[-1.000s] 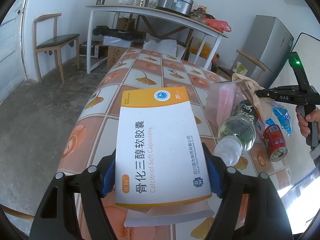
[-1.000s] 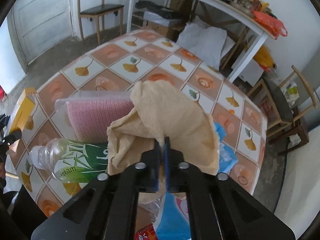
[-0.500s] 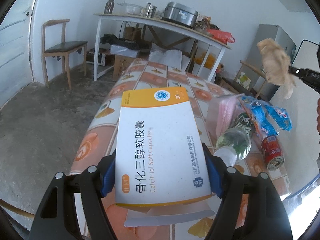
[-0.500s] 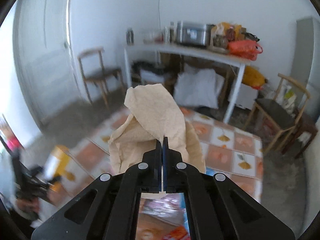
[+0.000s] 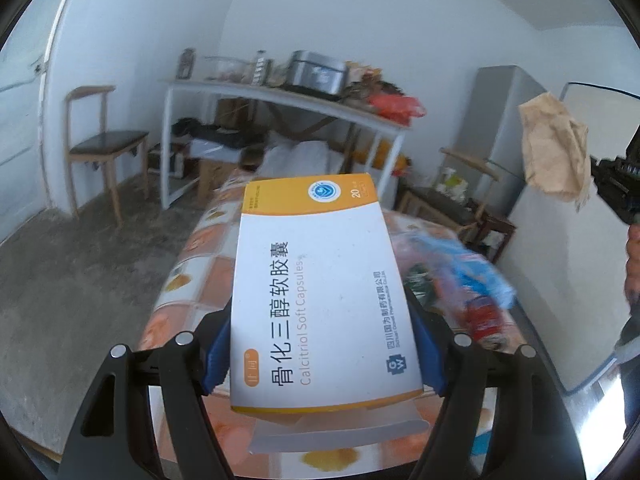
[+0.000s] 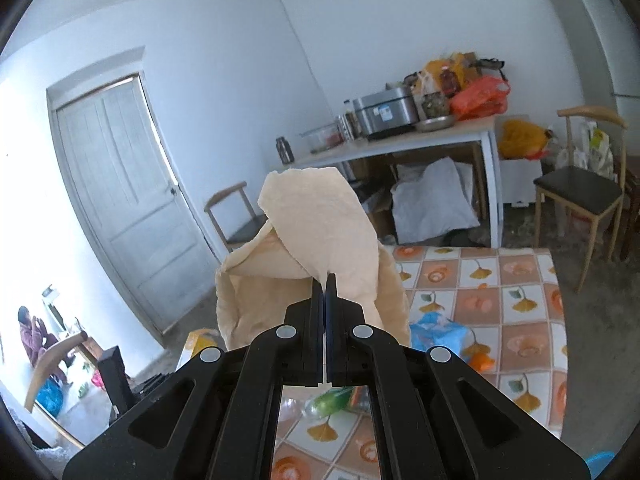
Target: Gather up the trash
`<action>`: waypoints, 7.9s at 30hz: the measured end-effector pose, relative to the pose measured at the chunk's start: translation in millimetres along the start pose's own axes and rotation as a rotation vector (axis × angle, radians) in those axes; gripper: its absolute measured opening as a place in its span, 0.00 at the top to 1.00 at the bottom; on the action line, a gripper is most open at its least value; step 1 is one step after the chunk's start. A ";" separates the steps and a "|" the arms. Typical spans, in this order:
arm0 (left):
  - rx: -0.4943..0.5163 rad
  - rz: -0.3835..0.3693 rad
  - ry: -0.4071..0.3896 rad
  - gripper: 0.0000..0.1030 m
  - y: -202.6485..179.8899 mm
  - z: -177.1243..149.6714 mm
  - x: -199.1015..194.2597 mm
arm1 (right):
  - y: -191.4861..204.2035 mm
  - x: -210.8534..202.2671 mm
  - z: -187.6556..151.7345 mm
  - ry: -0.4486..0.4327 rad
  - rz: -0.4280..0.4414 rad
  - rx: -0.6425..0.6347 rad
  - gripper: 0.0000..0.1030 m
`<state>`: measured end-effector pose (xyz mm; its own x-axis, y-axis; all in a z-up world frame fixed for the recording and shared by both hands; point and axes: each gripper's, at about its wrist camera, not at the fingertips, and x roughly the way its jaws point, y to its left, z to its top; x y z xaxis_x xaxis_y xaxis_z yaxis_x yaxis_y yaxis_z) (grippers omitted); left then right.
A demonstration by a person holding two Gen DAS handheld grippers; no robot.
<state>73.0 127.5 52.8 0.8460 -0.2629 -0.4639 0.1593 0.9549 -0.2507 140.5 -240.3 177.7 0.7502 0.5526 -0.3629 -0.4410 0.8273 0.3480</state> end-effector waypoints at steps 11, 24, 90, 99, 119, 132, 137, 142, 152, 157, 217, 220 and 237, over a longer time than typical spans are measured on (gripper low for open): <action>0.115 -0.358 0.085 0.30 -122.0 27.5 28.6 | -54.8 -96.3 -54.3 -0.042 -0.125 0.126 1.00; 0.368 -0.751 0.469 0.30 -374.0 -23.6 140.9 | -171.9 -221.5 -167.8 -0.098 -0.504 0.494 1.00; 0.089 -0.161 0.228 0.15 -90.0 14.7 39.2 | -108.0 -79.1 -165.5 0.157 -0.431 0.309 0.09; 0.016 -0.123 0.199 0.15 -45.3 -7.1 55.8 | -68.5 3.0 -107.9 0.207 -0.224 0.174 0.09; 0.120 -0.235 0.167 0.37 -60.9 5.7 136.4 | -70.6 170.6 -93.8 0.554 -0.277 0.070 0.64; 0.053 -0.245 0.207 0.41 -49.6 -8.1 151.0 | -66.7 138.8 -65.6 0.392 -0.305 0.104 1.00; 0.027 -0.244 0.163 0.42 -40.8 -7.0 135.4 | -45.2 106.3 -50.2 0.298 -0.281 0.076 1.00; -0.012 -0.217 0.108 0.42 -22.2 -4.1 102.0 | -1.3 70.3 -56.2 0.258 -0.238 -0.041 1.00; -0.098 -0.301 -0.052 0.46 -7.3 30.8 29.0 | 62.4 68.2 -153.0 0.522 -0.101 -0.220 1.00; -0.064 -0.364 0.109 0.48 -33.8 10.1 45.3 | 61.9 51.0 -168.8 0.525 -0.036 -0.136 1.00; 0.290 -0.425 0.449 0.94 -77.8 -97.6 111.1 | -38.8 109.9 -237.4 0.673 0.197 0.319 0.53; 0.288 -0.389 0.445 0.96 -79.3 -97.3 108.3 | -31.6 89.3 -230.3 0.625 0.110 0.231 0.44; 0.225 -0.369 0.339 0.97 -71.8 -85.1 60.5 | -31.3 136.5 -234.2 0.645 -0.050 0.128 1.00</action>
<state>69.5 31.3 -29.5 0.5078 -0.5803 -0.6367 0.5510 0.7869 -0.2777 141.4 -167.1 -85.2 0.3051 0.4965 -0.8126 -0.3217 0.8569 0.4028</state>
